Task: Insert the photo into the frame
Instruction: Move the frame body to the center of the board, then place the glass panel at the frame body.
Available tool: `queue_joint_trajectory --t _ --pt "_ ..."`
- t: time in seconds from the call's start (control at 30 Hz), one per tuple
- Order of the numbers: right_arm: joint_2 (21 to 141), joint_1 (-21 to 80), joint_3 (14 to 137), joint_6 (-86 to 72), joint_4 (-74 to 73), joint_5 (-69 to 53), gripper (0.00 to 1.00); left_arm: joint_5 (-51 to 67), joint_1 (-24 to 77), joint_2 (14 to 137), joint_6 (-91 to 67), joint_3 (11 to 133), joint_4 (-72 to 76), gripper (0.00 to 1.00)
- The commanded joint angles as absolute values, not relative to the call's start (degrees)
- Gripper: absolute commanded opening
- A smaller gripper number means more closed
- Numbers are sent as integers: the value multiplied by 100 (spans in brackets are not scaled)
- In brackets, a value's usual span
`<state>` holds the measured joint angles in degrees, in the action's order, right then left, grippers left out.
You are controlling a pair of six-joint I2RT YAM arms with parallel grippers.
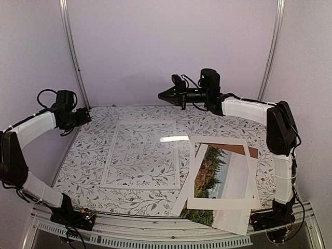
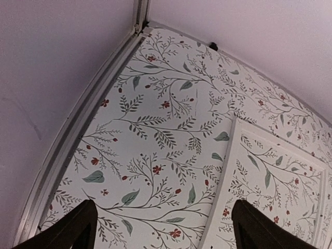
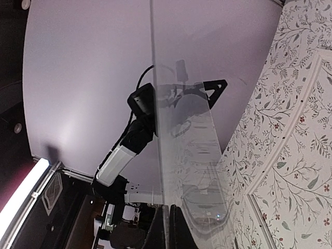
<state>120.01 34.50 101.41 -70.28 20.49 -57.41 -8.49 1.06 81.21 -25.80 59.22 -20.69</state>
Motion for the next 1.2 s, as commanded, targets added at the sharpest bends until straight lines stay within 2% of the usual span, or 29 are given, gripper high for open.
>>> queue_joint_trajectory --t 0.0,0.3,0.6,0.77,1.0,1.17 --pt "12702 3499 9822 -7670 2516 -5112 0 -1220 1 7797 -2661 5708 -2058 93" --pt "13897 3551 9522 -8027 2744 -4734 0 -865 0 7917 -2626 5612 -1988 93" --pt "13474 3568 8966 -7413 1967 -4024 0 -662 14 7892 -2631 5429 -1874 93" --pt "13362 3576 8849 -7268 1924 -4183 0 -575 42 7879 -2644 5362 -1863 93" --pt "13237 3575 8771 -6885 1683 -4394 10 -559 101 7863 -2627 5353 -1857 93" --pt "13211 3577 8784 -6619 1469 -4518 13 -554 123 7857 -2606 5354 -1856 93"
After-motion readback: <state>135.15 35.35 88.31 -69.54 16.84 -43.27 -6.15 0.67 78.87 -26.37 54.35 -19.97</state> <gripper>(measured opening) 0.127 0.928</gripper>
